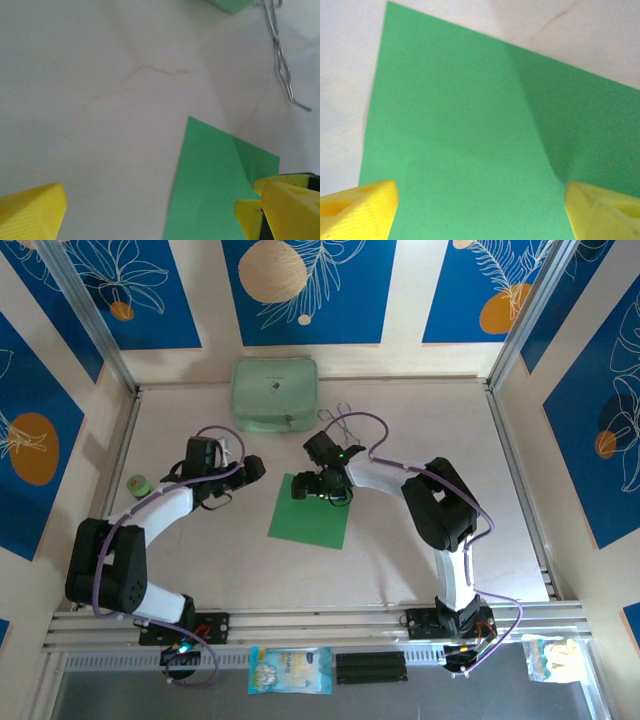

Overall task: Fold a paper plane with a square sheet of paper (pick it up from the middle)
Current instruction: Move the square sheet of paper to the center of the table, then first fold the square sheet of paper in half at the center of the table.

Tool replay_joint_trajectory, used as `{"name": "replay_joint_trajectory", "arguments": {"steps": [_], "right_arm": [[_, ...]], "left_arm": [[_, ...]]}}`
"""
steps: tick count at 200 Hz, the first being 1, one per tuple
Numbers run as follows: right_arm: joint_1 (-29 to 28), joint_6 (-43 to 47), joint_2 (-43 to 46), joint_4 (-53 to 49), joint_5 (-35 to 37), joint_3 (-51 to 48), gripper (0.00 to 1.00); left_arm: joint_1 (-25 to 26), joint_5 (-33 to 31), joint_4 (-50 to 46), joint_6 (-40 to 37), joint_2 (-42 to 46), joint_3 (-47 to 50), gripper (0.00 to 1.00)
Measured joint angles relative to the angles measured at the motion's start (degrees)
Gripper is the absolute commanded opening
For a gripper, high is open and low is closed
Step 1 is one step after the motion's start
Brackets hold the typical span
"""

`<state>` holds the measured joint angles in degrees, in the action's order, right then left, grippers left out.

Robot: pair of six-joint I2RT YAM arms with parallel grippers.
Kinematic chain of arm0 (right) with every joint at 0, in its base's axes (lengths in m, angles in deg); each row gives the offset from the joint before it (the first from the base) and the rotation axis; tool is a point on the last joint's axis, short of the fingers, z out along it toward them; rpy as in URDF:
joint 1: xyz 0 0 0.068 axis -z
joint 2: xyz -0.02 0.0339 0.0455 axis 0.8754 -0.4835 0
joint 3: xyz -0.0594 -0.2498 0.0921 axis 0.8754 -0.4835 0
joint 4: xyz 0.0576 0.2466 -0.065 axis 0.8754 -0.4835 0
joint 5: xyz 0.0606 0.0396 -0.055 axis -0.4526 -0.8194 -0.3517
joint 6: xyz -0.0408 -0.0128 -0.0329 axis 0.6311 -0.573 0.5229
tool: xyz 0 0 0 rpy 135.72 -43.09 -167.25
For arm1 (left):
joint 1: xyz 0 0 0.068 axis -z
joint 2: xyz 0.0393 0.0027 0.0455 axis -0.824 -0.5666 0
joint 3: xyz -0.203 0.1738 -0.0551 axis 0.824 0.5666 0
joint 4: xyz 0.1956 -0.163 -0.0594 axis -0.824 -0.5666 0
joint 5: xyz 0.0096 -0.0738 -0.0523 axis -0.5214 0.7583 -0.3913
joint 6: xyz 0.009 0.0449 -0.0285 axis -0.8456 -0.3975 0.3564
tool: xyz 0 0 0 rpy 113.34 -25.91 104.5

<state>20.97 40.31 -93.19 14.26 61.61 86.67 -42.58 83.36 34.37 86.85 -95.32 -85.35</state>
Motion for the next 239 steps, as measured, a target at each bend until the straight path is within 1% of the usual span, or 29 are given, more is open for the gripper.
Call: {"name": "replay_joint_trajectory", "arguments": {"steps": [14, 33, 44, 64, 75, 101, 114, 131, 153, 180, 215, 239], "right_arm": [[0.31, -0.63, 1.75, -0.15, -0.66, -0.37, 0.89], [2.75, -2.19, 8.44, 0.24, -0.76, -3.8, 0.92], [5.42, -3.28, 13.79, 0.61, -0.55, -6.82, 0.94], [10.67, -4.02, 22.27, 1.95, 0.04, -12.76, 1.0], [14.12, -4.11, 26.03, 2.1, 0.35, -16.33, 0.99], [20.31, -4.07, 30.64, 2.69, 0.26, -23.69, 0.99], [22.32, -4.04, 32.26, 3.1, 0.07, -26.91, 0.99], [24.41, -4.04, 34.34, 3.32, -0.42, -29.86, 0.99], [26.27, -4.04, 35.52, 3.8, -1.53, -30.75, 0.99], [27.47, -4.07, 35.6, 5.29, -2.97, -31.17, 0.99], [27.52, -4.04, 35.6, 5.95, -4.39, -31.28, 0.99], [27.52, -4.04, 35.6, 5.97, -4.7, -31.28, 1.0]], "left_arm": [[2.64, -1.25, -2.45, -0.02, -0.92, -1.6, 0.99], [7.26, -4.39, -7.3, -0.22, -2.62, -5.09, 0.99], [10.1, -6.32, -10.1, -0.46, -3.93, -7.37, 1.0], [15.3, -8.9, -14.93, -1.73, -7.17, -11.93, 0.99], [17.79, -10.05, -17.7, -2.45, -9.29, -14.47, 0.99], [22.88, -12.52, -24.13, -4.96, -15.08, -21.31, 0.99], [25.07, -13.94, -27.02, -6.27, -18.47, -25.31, 1.0], [27.54, -15.43, -30.36, -7.34, -22.84, -29.94, 0.98], [29.81, -16.94, -33.92, -7.96, -27.65, -34.91, 0.96], [31.61, -18.62, -37.53, -8.44, -31.45, -39.06, 0.93], [32.0, -19.43, -39.47, -8.39, -33.09, -39.93, 0.93], [32.02, -19.65, -40.13, -7.76, -33.94, -40.04, 0.89]]}}
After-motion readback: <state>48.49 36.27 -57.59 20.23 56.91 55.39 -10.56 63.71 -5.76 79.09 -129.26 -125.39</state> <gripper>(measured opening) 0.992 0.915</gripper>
